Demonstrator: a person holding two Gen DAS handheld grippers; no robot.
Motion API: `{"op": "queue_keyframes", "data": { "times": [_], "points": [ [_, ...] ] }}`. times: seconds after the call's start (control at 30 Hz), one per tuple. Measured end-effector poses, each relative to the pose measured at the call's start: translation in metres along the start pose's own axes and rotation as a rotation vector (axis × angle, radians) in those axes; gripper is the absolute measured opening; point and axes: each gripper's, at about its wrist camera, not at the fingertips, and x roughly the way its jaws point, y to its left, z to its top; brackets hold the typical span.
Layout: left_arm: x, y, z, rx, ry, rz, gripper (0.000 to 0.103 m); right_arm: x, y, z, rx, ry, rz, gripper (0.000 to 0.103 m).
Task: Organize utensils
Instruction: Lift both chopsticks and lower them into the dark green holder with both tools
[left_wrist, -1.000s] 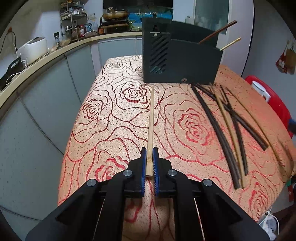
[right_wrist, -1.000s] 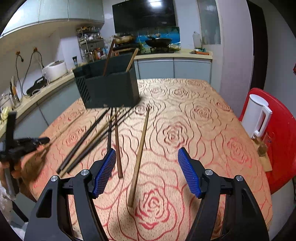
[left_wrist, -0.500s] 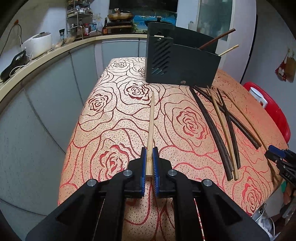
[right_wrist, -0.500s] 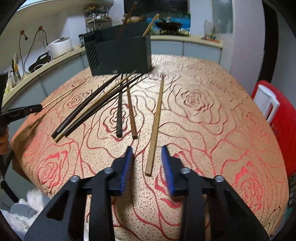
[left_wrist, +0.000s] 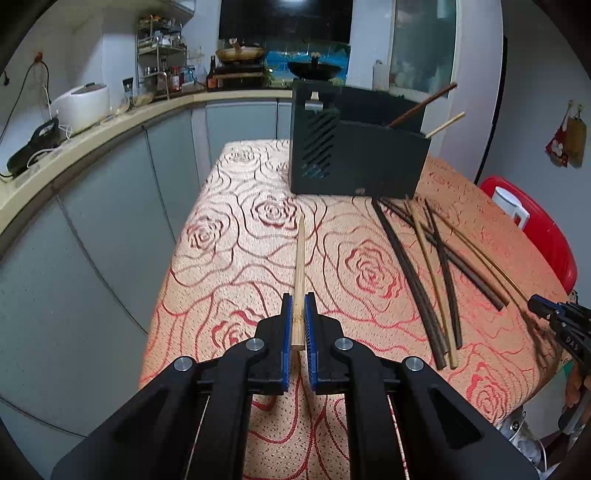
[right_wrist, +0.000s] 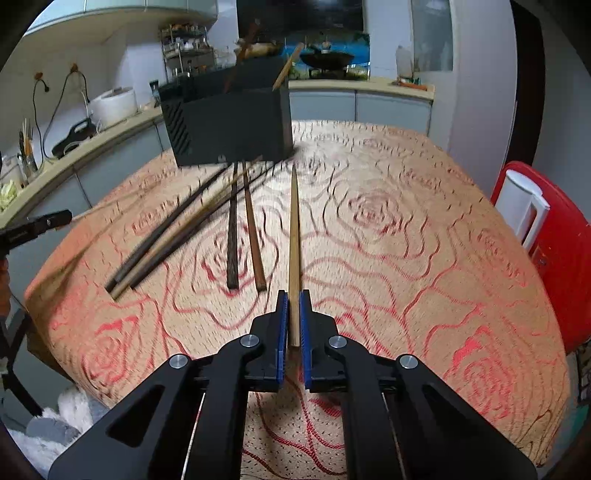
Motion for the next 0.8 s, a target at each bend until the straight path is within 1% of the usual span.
{"op": "queue_keyframes", "data": {
  "times": [0.1,0.13,0.33,0.47,0.6,0.67,0.73,0.8],
  "points": [
    [-0.01,0.0,0.007,0.005,-0.025,0.003,0.005,-0.015,-0.003,0.012,0.009,-0.049,0.002,0.007],
    [-0.012,0.001,0.009,0.006,-0.031,0.005,0.0,-0.018,-0.004,0.015,0.013,-0.06,0.005,0.007],
    [-0.029,0.003,0.026,0.013,-0.083,0.007,0.0,-0.046,-0.008,0.047,0.014,-0.157,0.024,0.007],
    [-0.03,0.01,0.029,-0.019,-0.083,0.003,0.0,-0.057,-0.007,0.064,-0.001,-0.207,0.03,0.007],
    [-0.027,0.014,0.02,-0.016,-0.059,-0.002,0.001,-0.061,-0.003,0.072,-0.019,-0.228,0.033,0.007],
    [-0.02,0.019,0.013,-0.018,-0.029,-0.018,0.009,-0.062,-0.001,0.075,-0.024,-0.233,0.036,0.007],
    [-0.015,0.022,0.005,-0.008,-0.008,-0.022,0.028,-0.064,0.001,0.078,-0.028,-0.239,0.037,0.007],
    [-0.011,0.02,-0.004,0.012,0.013,-0.041,0.032,-0.065,0.001,0.08,-0.029,-0.245,0.038,0.007]
  ]
}}
